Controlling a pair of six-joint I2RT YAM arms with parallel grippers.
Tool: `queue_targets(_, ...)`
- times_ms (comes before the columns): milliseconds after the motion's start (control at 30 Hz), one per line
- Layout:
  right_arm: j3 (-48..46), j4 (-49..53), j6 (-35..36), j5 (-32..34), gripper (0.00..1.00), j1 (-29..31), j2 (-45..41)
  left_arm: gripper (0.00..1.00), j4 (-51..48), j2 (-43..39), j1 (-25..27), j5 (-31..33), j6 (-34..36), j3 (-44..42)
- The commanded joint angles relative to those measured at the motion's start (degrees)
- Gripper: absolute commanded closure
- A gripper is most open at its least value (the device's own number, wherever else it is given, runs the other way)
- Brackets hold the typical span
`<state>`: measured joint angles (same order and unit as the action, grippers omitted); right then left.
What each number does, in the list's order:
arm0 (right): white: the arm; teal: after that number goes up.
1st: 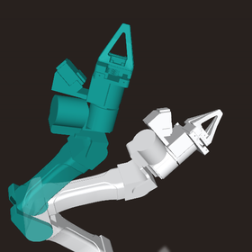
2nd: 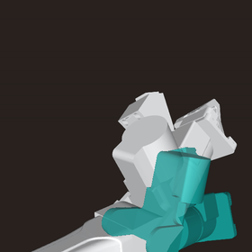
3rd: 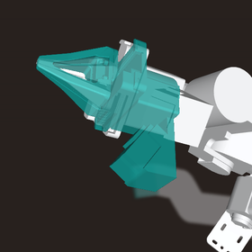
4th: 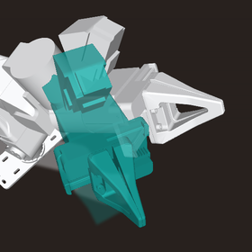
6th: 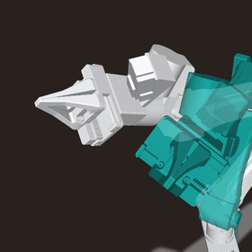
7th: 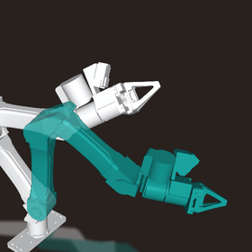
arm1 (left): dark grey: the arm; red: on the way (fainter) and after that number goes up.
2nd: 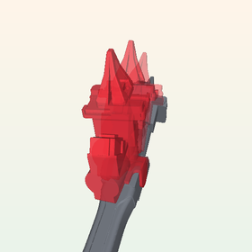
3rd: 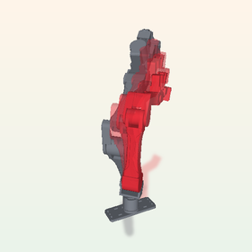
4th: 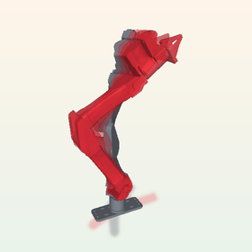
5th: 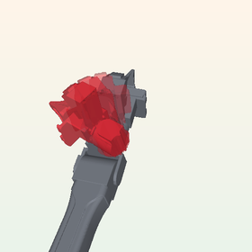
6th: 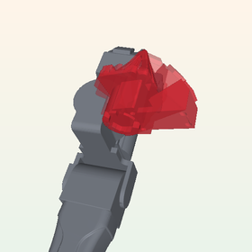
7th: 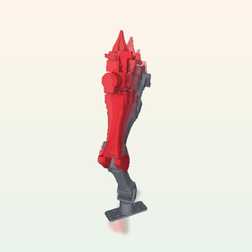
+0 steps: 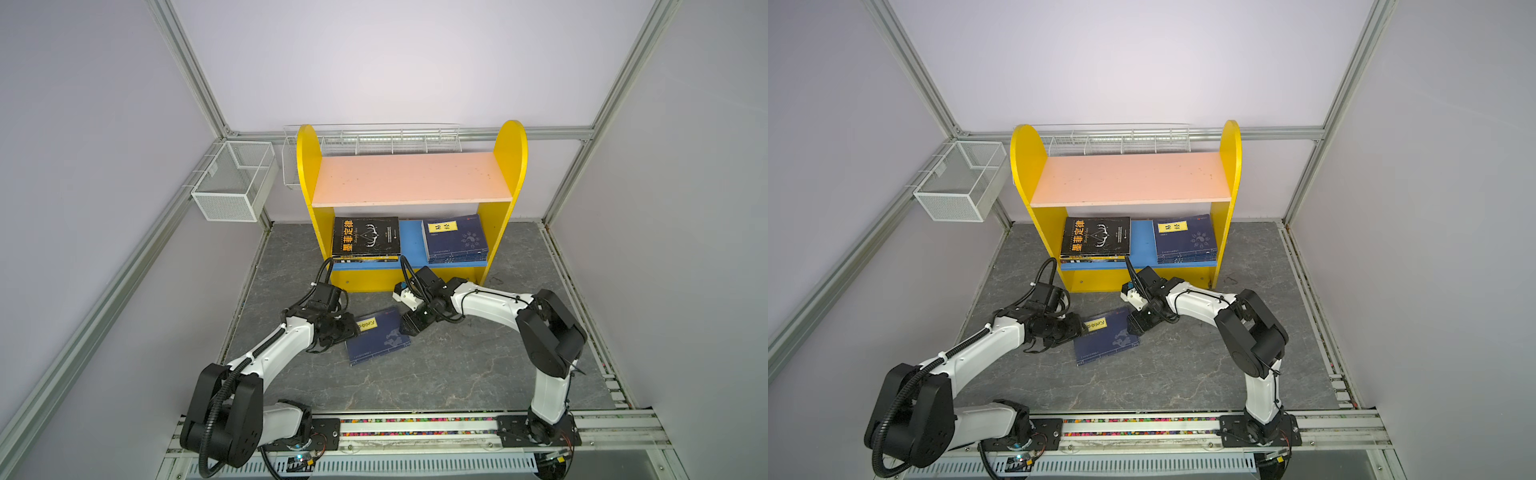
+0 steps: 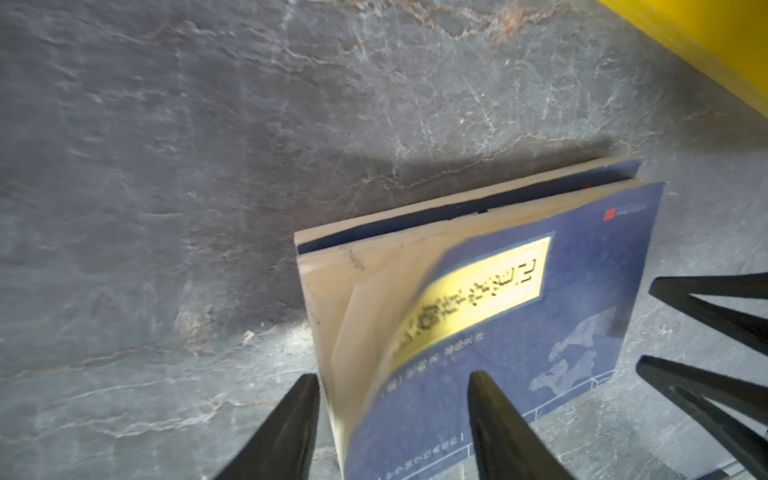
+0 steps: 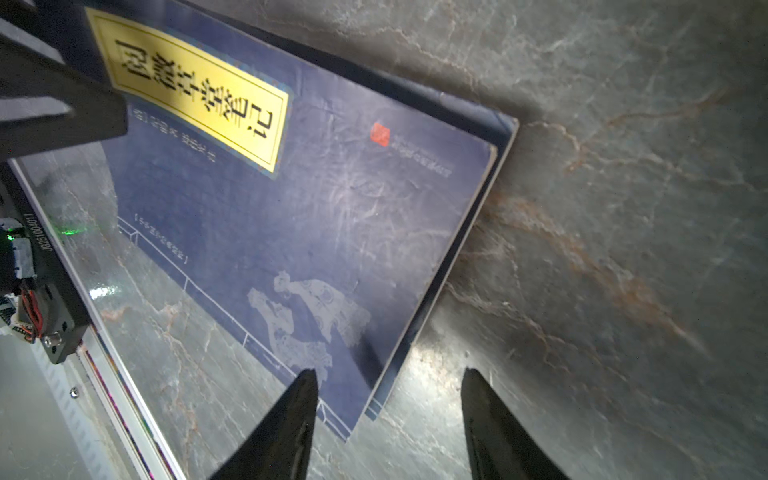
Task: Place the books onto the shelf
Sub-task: 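Pinch the edges of the yellow-labelled blue book with both grippers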
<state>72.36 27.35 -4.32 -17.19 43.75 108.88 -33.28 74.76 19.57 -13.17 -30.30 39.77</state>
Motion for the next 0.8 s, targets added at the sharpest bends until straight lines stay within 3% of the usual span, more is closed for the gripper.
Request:
queue_targets(0, -0.8, -0.8, 0.2, -0.4, 0.41, 0.4, -1.5, 0.46, -0.6, 1.9, 0.3, -1.5, 0.5, 0.3)
queue_targets(100, -0.6, -1.3, 0.2, -0.9, 0.41, 0.3, -1.3, 0.50, 0.6, 3.3, 0.7, -3.3, 1.1, 0.6)
queue_targets(333, -1.9, -2.7, -0.6, -3.9, 0.42, -0.6, -1.1, 0.74, 0.9, 5.9, 3.6, -5.4, 2.5, 2.9)
queue_targets(633, -5.4, -4.5, -2.2, -4.8, 0.42, -3.2, -3.0, 0.78, 0.3, 8.6, 4.8, -4.4, 3.3, 5.7)
queue_targets(767, -5.9, -4.6, -2.1, -5.5, 0.42, -3.3, -2.8, 0.93, 1.2, 8.5, 4.8, -5.7, 3.4, 6.3)
